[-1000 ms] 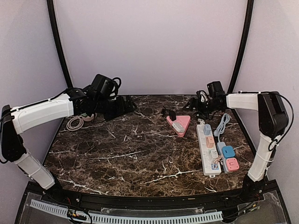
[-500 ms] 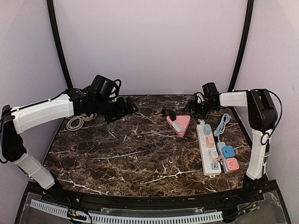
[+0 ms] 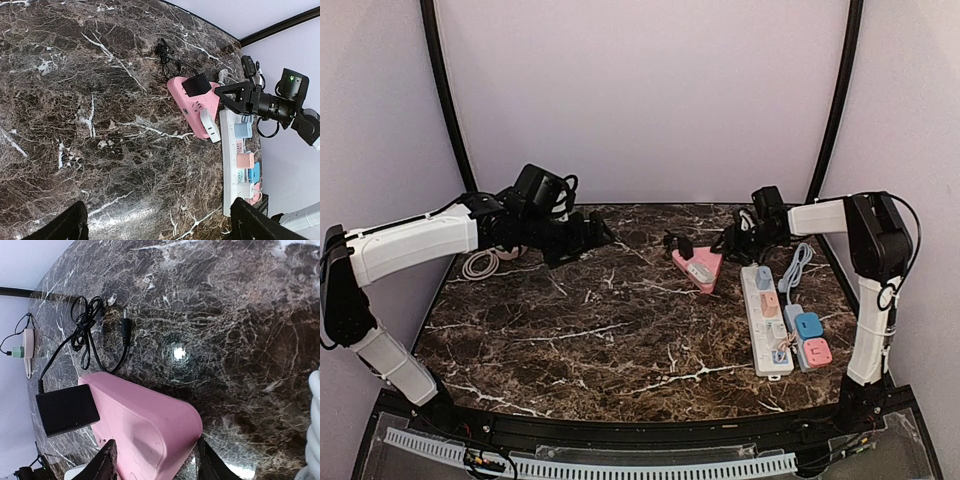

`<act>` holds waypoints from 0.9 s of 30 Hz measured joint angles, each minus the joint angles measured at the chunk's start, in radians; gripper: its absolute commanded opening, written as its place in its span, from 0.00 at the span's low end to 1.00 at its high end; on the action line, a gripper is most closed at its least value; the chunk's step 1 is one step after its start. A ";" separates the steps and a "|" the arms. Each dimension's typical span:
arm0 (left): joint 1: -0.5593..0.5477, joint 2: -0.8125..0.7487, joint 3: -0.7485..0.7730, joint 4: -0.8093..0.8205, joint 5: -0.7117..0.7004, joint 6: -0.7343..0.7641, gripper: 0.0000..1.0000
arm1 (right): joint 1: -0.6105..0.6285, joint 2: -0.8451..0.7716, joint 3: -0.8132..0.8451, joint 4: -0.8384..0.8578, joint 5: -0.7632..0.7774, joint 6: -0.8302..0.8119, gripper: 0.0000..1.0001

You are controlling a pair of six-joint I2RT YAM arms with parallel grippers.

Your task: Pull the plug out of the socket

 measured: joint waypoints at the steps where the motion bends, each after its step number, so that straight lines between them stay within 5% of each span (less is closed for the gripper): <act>1: 0.001 0.000 -0.003 0.003 0.005 -0.003 0.98 | 0.006 0.000 -0.006 0.006 -0.006 0.008 0.47; 19: 0.010 0.097 -0.140 0.176 0.176 -0.200 0.88 | 0.338 -0.038 -0.152 0.246 -0.007 0.305 0.43; 27: 0.010 0.204 -0.100 0.193 0.210 -0.213 0.76 | 0.447 -0.035 -0.122 0.283 0.015 0.342 0.49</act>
